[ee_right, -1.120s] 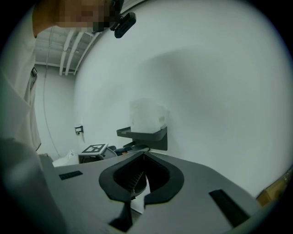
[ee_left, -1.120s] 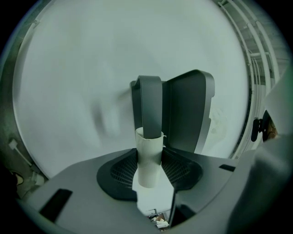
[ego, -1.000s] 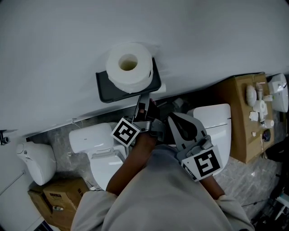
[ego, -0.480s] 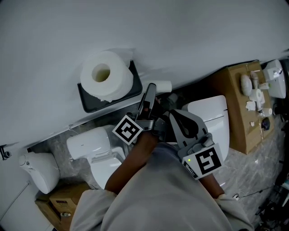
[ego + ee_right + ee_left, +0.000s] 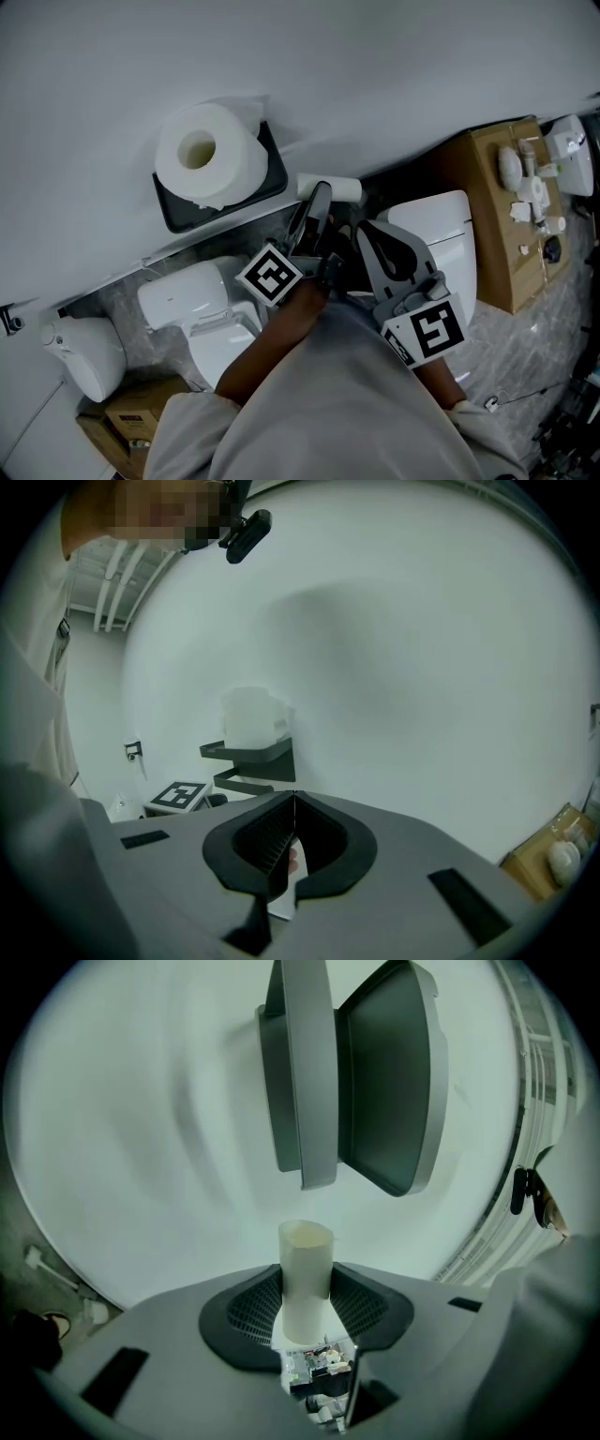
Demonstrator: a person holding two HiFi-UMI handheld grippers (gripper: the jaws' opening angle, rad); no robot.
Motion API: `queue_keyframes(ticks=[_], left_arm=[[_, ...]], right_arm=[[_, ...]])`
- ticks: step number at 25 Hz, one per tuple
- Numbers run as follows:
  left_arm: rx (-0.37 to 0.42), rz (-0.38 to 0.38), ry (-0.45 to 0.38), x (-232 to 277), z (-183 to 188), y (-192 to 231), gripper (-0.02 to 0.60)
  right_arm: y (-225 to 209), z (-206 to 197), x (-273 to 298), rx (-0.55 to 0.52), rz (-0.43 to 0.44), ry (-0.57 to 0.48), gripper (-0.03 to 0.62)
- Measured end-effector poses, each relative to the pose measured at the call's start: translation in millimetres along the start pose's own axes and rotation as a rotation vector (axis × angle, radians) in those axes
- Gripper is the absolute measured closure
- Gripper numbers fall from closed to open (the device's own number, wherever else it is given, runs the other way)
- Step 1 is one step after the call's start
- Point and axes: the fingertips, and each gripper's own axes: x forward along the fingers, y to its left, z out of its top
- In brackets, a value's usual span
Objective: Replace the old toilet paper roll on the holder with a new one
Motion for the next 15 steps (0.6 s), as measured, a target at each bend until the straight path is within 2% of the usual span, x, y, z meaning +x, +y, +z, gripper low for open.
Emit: queue_keyframes(ticks=[4,10,15], left_arm=[[0.142,0.09,0.04,-29.7,3.7,9.7,0.416],[0.287,0.121,0.036,-68.4,17.4,10.1,0.419],[0.417,0.157,-0.007,-99.5,36.6,-1.5,0.419]], right_arm=[[14.2,-0.9,2.4,-0.004,0.024,0.003,0.577],[36.4,-4.0,4.0,-0.013,0.07,0.0,0.577],[57.0,-2.8,6.8,-0.022,0.117,-0.011,0.577]])
